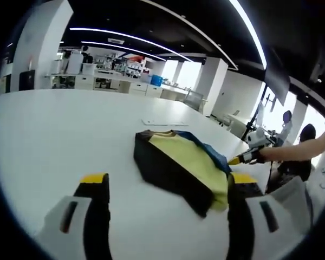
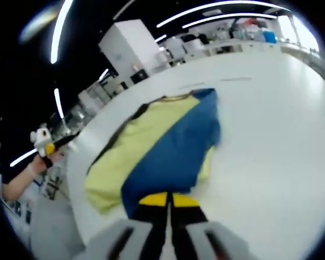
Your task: Fold the garment on the visible template until the final outline fits inside the template.
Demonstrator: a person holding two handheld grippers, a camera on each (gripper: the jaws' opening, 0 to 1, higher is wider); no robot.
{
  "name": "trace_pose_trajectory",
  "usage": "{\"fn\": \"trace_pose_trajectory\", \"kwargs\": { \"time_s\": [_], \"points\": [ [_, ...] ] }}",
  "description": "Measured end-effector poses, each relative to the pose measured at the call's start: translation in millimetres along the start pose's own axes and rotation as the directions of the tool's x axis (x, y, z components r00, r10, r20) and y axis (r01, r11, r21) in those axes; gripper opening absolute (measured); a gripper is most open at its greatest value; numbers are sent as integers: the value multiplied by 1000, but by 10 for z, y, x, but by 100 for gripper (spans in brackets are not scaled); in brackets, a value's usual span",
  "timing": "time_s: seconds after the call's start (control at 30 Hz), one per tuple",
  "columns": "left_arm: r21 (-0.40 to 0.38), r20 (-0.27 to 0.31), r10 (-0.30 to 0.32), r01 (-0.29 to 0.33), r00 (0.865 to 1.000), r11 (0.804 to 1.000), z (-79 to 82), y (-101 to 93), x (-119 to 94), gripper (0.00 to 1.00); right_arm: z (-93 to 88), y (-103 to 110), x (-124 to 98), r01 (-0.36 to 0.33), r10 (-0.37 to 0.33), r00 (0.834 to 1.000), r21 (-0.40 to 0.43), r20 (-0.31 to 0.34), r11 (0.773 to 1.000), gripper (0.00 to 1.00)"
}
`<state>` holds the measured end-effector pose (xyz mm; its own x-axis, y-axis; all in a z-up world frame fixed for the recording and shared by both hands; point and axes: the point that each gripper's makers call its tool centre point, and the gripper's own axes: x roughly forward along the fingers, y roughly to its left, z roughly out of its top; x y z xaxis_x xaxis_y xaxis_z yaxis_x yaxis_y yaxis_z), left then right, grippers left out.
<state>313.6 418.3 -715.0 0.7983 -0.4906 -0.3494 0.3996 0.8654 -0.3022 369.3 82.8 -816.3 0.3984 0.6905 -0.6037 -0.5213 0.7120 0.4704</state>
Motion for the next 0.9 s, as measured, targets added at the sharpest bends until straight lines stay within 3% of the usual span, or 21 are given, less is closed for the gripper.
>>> {"fn": "trace_pose_trajectory", "kwargs": {
  "time_s": [0.4, 0.73, 0.9],
  "points": [
    [-8, 5, -10, 10, 1000, 1000, -37, -18, 23, 87, 361, 280, -6, -57, 58, 997, -10, 56, 998, 0],
    [-17, 17, -1, 1, 1000, 1000, -30, 16, -46, 87, 543, 477, 335, -81, 83, 996, -84, 18, 993, 0],
    [-22, 23, 7, -6, 1000, 1000, -19, 69, -77, 87, 528, 514, 509, -61, 61, 998, -105, -8, 993, 0]
  ]
}}
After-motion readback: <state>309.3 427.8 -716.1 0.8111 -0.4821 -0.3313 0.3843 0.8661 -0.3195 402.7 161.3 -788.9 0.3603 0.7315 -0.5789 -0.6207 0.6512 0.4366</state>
